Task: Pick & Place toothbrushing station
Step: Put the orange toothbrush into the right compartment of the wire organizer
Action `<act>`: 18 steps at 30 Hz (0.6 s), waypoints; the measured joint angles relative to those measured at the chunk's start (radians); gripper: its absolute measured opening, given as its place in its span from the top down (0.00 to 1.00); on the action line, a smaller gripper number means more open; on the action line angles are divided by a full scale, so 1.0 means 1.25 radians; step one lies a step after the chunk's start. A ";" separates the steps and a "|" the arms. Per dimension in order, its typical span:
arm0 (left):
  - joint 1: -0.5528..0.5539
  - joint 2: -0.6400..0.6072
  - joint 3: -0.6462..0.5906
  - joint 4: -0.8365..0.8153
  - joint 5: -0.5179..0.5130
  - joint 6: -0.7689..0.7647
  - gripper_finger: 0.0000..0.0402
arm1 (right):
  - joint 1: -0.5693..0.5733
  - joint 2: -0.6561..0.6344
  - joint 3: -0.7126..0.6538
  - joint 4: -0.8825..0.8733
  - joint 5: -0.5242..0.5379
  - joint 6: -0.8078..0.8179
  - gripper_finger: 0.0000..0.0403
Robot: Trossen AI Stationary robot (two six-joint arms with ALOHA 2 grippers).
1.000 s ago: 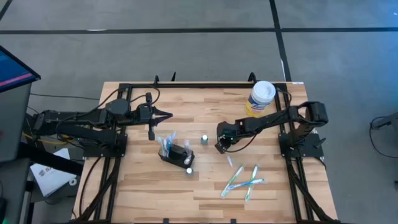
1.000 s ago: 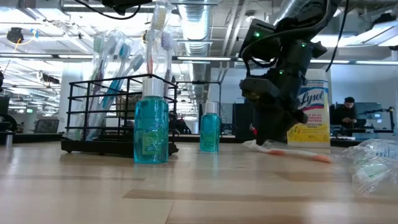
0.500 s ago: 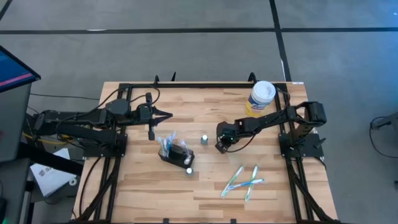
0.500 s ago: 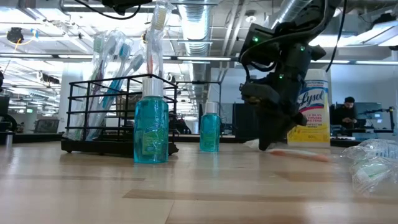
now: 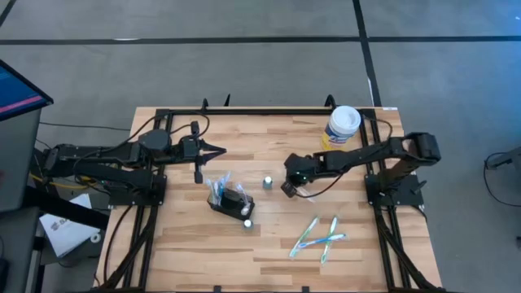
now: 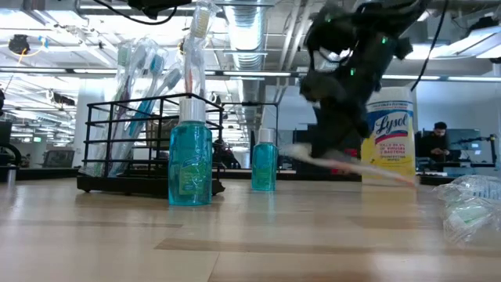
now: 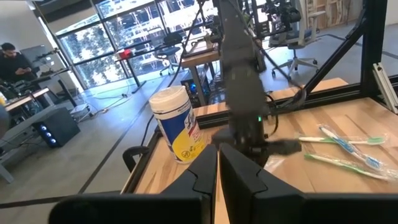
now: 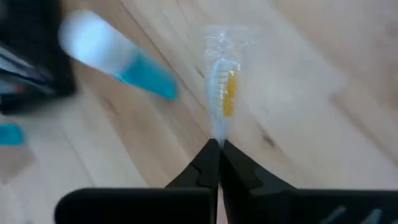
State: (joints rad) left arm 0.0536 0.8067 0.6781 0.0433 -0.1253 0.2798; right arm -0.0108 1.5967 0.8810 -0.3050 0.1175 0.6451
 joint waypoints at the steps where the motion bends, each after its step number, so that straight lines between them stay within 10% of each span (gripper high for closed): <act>1: 0.000 0.001 0.000 0.000 0.000 0.000 0.97 | 0.005 -0.016 0.000 0.007 0.013 -0.005 1.00; 18: 0.000 0.001 0.000 -0.002 0.000 0.000 0.97 | 0.088 -0.109 0.000 0.373 0.095 -0.242 1.00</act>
State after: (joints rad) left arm 0.0536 0.8074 0.6781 0.0414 -0.1253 0.2798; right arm 0.0998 1.4608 0.8814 0.1615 0.2363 0.3424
